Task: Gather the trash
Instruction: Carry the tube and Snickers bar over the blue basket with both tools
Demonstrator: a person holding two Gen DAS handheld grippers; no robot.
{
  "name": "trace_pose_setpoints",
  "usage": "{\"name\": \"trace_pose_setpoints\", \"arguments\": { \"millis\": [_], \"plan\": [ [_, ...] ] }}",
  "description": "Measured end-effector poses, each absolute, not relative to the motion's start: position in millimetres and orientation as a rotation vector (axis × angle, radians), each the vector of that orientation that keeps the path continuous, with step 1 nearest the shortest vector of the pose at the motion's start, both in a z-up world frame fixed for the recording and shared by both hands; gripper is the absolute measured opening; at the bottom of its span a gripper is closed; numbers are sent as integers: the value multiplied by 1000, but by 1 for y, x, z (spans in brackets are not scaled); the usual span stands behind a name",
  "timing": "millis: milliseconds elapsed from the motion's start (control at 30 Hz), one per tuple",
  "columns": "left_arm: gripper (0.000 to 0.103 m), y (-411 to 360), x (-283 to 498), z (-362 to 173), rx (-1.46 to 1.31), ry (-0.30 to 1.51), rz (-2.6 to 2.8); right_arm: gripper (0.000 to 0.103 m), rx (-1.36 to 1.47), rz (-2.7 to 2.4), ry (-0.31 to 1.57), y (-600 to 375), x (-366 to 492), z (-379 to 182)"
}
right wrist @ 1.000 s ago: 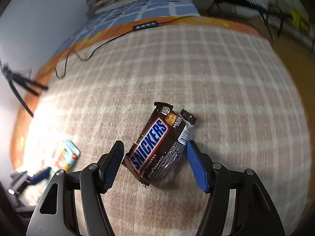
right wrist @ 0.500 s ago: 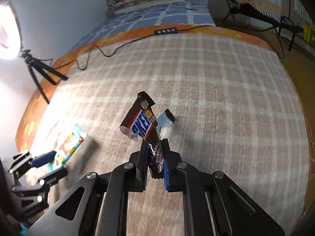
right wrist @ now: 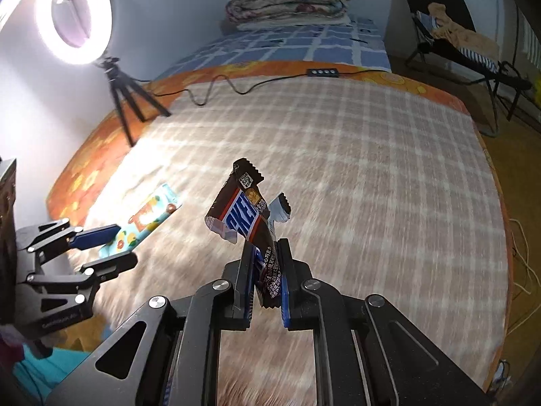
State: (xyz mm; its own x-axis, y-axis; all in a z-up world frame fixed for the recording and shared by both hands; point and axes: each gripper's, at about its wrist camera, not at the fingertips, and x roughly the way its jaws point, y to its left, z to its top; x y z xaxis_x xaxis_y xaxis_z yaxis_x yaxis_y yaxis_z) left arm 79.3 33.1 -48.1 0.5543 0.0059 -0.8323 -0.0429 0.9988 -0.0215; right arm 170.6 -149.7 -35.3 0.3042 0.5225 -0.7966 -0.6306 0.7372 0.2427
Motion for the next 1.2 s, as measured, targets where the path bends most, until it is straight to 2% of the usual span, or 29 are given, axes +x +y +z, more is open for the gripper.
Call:
{"name": "trace_pose_setpoints", "arguments": {
  "millis": [533,1200],
  "plan": [
    [38,2,-14,-22,-55,952,-3,10,-140,866,1015,-189,65,-12],
    [38,-39,-80,-84,-86,1087,-62,10,-211,923,1127,-208,-21,-64]
  ]
}}
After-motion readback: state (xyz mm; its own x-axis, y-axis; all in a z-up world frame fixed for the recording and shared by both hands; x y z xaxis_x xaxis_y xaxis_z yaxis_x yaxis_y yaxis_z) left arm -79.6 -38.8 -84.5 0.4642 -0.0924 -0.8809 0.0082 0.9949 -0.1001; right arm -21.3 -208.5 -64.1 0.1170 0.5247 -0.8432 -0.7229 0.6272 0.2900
